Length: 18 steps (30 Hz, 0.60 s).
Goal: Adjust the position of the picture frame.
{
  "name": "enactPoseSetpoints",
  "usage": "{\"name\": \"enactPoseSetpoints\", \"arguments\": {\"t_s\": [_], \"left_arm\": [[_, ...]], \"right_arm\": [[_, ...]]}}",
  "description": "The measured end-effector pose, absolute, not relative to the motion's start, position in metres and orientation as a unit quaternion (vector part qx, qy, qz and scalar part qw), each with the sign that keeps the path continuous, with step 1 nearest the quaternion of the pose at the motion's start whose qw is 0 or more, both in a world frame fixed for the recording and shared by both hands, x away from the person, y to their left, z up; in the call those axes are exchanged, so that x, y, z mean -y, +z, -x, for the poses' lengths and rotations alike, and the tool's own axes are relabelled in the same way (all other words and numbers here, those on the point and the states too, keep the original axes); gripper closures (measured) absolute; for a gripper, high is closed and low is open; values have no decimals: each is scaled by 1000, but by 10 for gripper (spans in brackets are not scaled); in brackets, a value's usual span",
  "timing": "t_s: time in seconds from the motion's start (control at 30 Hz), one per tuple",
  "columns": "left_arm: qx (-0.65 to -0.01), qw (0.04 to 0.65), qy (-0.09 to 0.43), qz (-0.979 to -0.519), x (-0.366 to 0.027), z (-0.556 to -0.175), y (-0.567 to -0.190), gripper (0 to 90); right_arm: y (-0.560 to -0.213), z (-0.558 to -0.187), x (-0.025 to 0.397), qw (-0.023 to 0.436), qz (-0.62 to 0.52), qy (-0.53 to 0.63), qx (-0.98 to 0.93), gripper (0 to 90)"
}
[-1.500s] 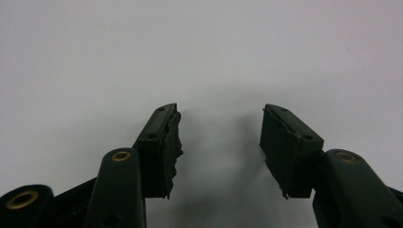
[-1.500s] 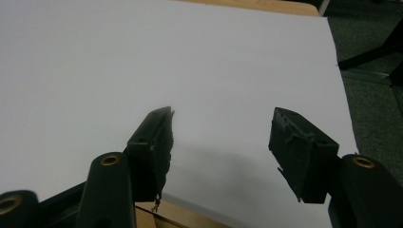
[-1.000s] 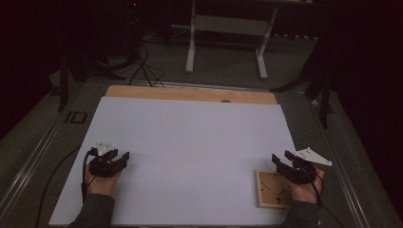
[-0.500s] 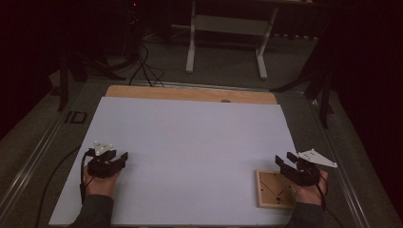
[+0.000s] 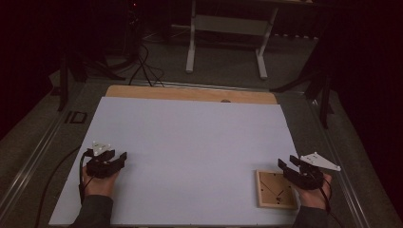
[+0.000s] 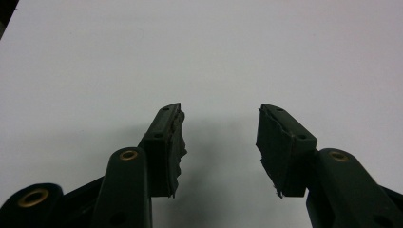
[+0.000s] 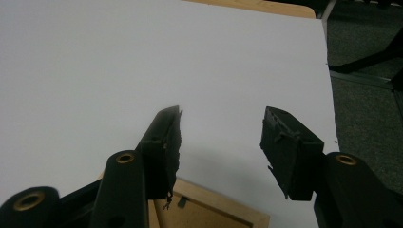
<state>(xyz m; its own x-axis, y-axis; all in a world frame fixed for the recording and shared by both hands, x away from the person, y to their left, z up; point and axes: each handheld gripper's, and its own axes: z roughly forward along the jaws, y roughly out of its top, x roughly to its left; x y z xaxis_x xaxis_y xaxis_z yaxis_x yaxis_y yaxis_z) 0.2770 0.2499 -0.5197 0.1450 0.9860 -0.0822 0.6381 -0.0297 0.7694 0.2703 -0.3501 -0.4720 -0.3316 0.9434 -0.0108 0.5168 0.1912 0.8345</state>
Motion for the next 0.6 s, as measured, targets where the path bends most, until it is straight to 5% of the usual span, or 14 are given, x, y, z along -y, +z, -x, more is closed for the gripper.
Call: {"name": "enactPoseSetpoints", "arguments": {"t_s": [0.6], "left_arm": [[-609,353,262,-660,-253,-275,-516,488]], "right_arm": [[-485,-260,349,263,-507,376,-729,509]]}}
